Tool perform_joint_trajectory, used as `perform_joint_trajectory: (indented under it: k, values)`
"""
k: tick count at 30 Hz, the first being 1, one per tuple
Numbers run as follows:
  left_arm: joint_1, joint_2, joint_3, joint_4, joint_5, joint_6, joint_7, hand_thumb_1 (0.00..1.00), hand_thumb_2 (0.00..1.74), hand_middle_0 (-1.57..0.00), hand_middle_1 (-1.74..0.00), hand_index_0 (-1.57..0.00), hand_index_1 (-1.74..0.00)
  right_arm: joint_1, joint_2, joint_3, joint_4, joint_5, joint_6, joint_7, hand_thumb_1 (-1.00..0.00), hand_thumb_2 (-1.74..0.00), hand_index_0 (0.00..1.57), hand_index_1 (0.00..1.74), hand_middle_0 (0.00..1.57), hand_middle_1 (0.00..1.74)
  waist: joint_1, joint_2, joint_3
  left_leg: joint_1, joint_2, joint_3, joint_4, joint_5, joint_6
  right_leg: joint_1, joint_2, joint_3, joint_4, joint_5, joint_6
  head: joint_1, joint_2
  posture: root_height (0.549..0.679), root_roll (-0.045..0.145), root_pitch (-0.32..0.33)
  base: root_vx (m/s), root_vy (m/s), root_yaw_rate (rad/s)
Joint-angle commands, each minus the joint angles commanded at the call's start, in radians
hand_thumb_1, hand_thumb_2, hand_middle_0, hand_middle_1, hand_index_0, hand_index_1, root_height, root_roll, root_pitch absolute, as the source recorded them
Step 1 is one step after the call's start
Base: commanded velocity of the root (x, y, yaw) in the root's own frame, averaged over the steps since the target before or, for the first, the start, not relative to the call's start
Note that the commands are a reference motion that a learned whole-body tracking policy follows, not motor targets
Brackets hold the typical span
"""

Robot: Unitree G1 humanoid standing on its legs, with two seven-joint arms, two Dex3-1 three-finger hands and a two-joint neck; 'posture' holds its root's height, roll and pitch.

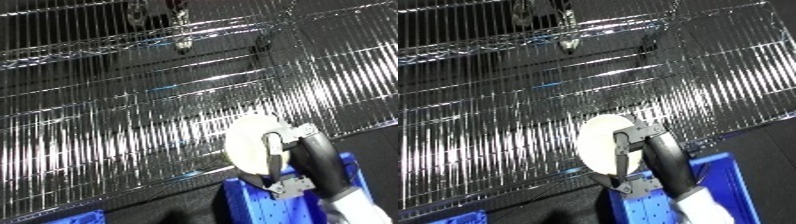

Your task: Pick up the object and place it into the box

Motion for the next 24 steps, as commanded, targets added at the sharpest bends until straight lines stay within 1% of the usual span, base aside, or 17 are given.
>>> perform_joint_trajectory:
  k: [3,5,7,10,13,15,17,19,22,24]
  values:
    - [0.005,-0.007,0.025,0.02,-0.004,-0.008,0.0,0.0,0.0,0.0,0.0,0.0,0.0,0.095,0.006,-0.067,-0.046,-0.009,-0.05,-0.066,-0.9,-1.57,1.41,1.57,1.41,1.57,-0.022,-0.01,0.0,0.011,0.009,0.008,-0.003,-0.004,-0.0004,0.01,0.0075,0.007,-0.009,0.001,0.0014,-0.037,-0.005,0.625,0.054,0.093,-0.052,0.014,-0.13]
    - [0.008,-0.012,0.042,0.033,-0.007,-0.012,0.0,0.0,0.0,0.0,0.0,0.0,0.0,0.17,0.02,-0.113,-0.066,-0.029,-0.091,-0.125,-0.9,-1.57,1.41,1.57,1.41,1.57,-0.038,-0.017,0.0,0.02,0.014,0.012,-0.006,-0.007,-0.0003,0.018,0.0127,0.012,-0.015,0.001,0.0032,-0.062,-0.002,0.626,0.053,0.092,-0.053,0.017,-0.137]
    - [0.012,-0.017,0.055,0.043,-0.013,-0.016,0.001,0.0,0.0,0.0,0.0,0.0,0.0,0.242,0.042,-0.15,-0.072,-0.035,-0.119,-0.174,-0.9,-1.57,1.41,1.57,1.41,1.57,-0.052,-0.024,0.0,0.028,0.017,0.016,-0.012,-0.008,0.0011,0.024,0.0182,0.017,-0.023,0.003,0.0051,-0.077,0.0,0.627,0.051,0.092,-0.053,0.016,-0.125]
    - [0.016,-0.023,0.072,0.053,-0.019,-0.022,0.003,0.0,0.0,0.0,0.0,0.0,0.0,0.34,0.081,-0.191,-0.049,-0.025,-0.143,-0.217,-0.9,-1.57,1.41,1.57,1.41,1.57,-0.069,-0.032,0.0,0.038,0.02,0.02,-0.019,-0.011,0.005,0.033,0.0256,0.023,-0.036,0.007,0.0078,-0.087,-0.011,0.628,0.048,0.091,-0.055,0.008,-0.104]
    - [0.016,-0.024,0.083,0.059,-0.023,-0.025,0.004,0.0,0.0,0.0,0.0,0.0,0.0,0.409,0.105,-0.219,0.015,0.0,-0.158,-0.242,-0.9,-1.57,1.41,1.57,1.41,1.57,-0.081,-0.038,0.0,0.045,0.022,0.024,-0.023,-0.012,0.008,0.041,0.0313,0.027,-0.051,0.015,0.0114,-0.05,-0.046,0.63,0.044,0.09,-0.064,-0.008,-0.079]
    - [0.012,-0.022,0.084,0.066,-0.029,-0.026,0.004,0.0,0.0,0.0,0.0,0.0,0.0,0.429,0.113,-0.227,0.079,0.045,-0.163,-0.242,-0.9,-1.57,1.41,1.57,1.41,1.57,-0.085,-0.042,0.0,0.051,0.023,0.025,-0.028,-0.013,0.0085,0.049,0.0353,0.029,-0.062,0.021,0.0133,-0.003,-0.077,0.631,0.041,0.089,-0.066,-0.015,-0.07]
    - [0.006,-0.021,0.08,0.078,-0.038,-0.027,0.006,0.0,0.0,0.0,0.0,0.0,0.0,0.435,0.118,-0.226,0.154,0.095,-0.164,-0.229,-0.9,-1.57,1.41,1.57,1.41,1.57,-0.088,-0.043,0.0,0.059,0.022,0.026,-0.033,-0.014,0.0086,0.057,0.0393,0.031,-0.071,0.024,0.0136,0.044,-0.115,0.632,0.039,0.086,-0.06,-0.005,-0.077]
    - [0.0,-0.024,0.07,0.091,-0.046,-0.03,0.01,0.0,0.0,0.0,0.0,0.0,0.0,0.434,0.119,-0.221,0.24,0.145,-0.165,-0.198,-0.9,-1.57,1.41,1.57,1.41,1.57,-0.088,-0.043,0.0,0.068,0.021,0.025,-0.034,-0.017,0.0081,0.066,0.0415,0.03,-0.073,0.023,0.0116,0.081,-0.143,0.632,0.039,0.079,-0.038,0.004,-0.064]
    - [-0.004,-0.029,0.051,0.103,-0.053,-0.03,0.02,0.0,0.0,0.0,0.0,0.0,0.0,0.421,0.118,-0.212,0.38,0.223,-0.159,-0.135,-0.9,-1.57,1.41,1.57,1.41,1.57,-0.082,-0.042,0.0,0.077,0.018,0.024,-0.029,-0.024,0.0079,0.078,0.0402,0.028,-0.07,0.02,0.0071,0.113,-0.164,0.632,0.04,0.066,-0.014,-0.002,-0.025]
    - [-0.012,-0.028,0.038,0.105,-0.057,-0.025,0.025,0.0,0.0,0.0,0.0,0.0,0.0,0.406,0.117,-0.205,0.47,0.264,-0.146,-0.097,-0.8,-1.39,1.26,1.39,1.26,1.39,-0.076,-0.038,0.0,0.079,0.014,0.023,-0.025,-0.026,0.0084,0.082,0.0387,0.025,-0.069,0.02,0.0046,0.134,-0.18,0.632,0.042,0.06,-0.021,-0.011,0.014]
